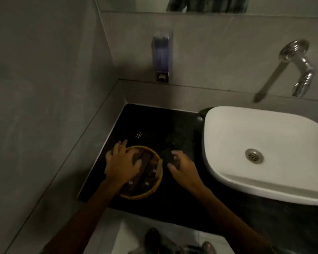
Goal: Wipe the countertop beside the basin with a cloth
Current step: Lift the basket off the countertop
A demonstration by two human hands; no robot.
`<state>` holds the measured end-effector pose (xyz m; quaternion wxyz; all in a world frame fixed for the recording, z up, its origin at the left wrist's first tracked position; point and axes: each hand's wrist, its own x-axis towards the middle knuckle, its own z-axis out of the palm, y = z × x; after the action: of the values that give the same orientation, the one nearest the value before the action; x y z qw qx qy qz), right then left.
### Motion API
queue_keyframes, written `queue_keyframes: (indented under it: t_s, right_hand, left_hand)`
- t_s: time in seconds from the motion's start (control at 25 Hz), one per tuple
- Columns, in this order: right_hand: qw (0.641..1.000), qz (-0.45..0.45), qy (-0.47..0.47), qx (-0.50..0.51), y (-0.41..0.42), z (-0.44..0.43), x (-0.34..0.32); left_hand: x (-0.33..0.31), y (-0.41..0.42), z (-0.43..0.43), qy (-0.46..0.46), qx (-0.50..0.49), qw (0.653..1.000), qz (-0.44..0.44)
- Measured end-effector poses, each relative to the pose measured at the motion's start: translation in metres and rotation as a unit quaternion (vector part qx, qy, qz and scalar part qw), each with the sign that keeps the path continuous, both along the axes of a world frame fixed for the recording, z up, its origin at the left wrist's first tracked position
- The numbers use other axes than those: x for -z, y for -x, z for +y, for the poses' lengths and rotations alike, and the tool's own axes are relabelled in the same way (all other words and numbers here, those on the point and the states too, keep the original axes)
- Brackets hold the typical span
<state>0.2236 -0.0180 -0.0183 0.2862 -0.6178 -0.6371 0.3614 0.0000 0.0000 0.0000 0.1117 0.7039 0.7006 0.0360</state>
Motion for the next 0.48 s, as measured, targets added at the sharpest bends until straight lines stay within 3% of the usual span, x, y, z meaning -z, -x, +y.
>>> queue_keyframes:
  t_s: [0.08, 0.16, 0.32, 0.48]
  right_hand:
    - [0.996, 0.044, 0.069, -0.031, 0.021, -0.003, 0.013]
    - [0.993, 0.063, 0.100, -0.029, 0.040, -0.009, 0.020]
    - [0.989, 0.089, 0.102, 0.057, 0.048, -0.007, 0.017]
    - [0.978, 0.079, 0.144, 0.127, 0.021, -0.026, 0.005]
  left_hand:
    - [0.023, 0.037, -0.008, 0.033, -0.065, 0.997, -0.029]
    - [0.044, 0.066, -0.023, 0.062, -0.114, 0.983, -0.131]
    - [0.044, 0.074, -0.027, 0.032, -0.198, 0.937, -0.287]
    - [0.023, 0.060, -0.027, 0.063, -0.172, 0.920, -0.347]
